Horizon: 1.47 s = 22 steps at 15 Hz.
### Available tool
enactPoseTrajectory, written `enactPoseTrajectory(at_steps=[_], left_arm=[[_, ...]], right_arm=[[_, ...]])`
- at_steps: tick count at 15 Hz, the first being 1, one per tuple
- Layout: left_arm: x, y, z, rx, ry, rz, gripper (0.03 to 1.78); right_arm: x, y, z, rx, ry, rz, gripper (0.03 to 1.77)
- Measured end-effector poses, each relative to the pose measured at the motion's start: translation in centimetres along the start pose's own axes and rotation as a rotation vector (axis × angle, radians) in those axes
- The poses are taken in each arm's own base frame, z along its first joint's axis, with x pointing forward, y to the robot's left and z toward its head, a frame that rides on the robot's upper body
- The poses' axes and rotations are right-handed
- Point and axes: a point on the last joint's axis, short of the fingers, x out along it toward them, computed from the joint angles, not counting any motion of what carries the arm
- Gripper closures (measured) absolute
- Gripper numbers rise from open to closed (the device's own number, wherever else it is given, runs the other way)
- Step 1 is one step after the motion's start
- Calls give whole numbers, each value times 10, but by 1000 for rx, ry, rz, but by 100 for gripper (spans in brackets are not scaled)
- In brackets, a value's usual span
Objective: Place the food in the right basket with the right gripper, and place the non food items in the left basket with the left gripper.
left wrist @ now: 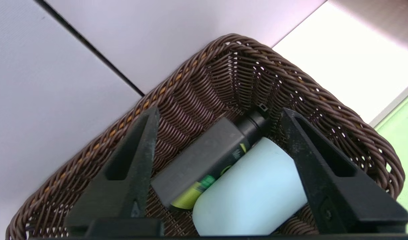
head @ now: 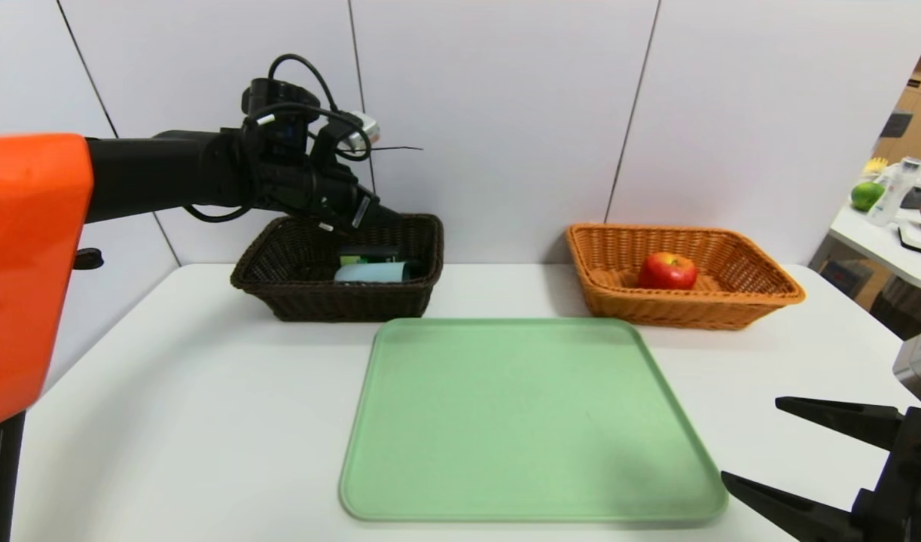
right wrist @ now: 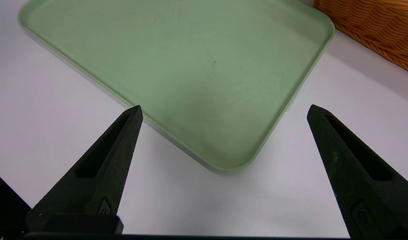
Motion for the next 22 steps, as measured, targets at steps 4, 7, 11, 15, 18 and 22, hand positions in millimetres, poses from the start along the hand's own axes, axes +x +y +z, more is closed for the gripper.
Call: enactPoseTrajectory(at_steps=[4, 7, 11, 15, 18, 22], left_arm=[[-22, -5, 7, 1, -6, 0, 34], [-51, -12, 8, -10, -6, 6, 27], [-98, -26, -4, -32, -31, 33, 20], [-146, -47, -27, -91, -61, 65, 16], [-179, -65, -46, -134, -100, 148, 15], [-220, -88, -75, -183, -117, 242, 14]], right_arm=[[1, 0, 0, 0, 3, -3, 10], [1, -1, 2, -1, 1, -23, 10], [2, -2, 7, 2, -3, -47, 10], [6, -5, 18, 0, -81, -76, 10], [10, -8, 17, 5, -70, -126, 10], [13, -11, 14, 14, -39, -229, 10]])
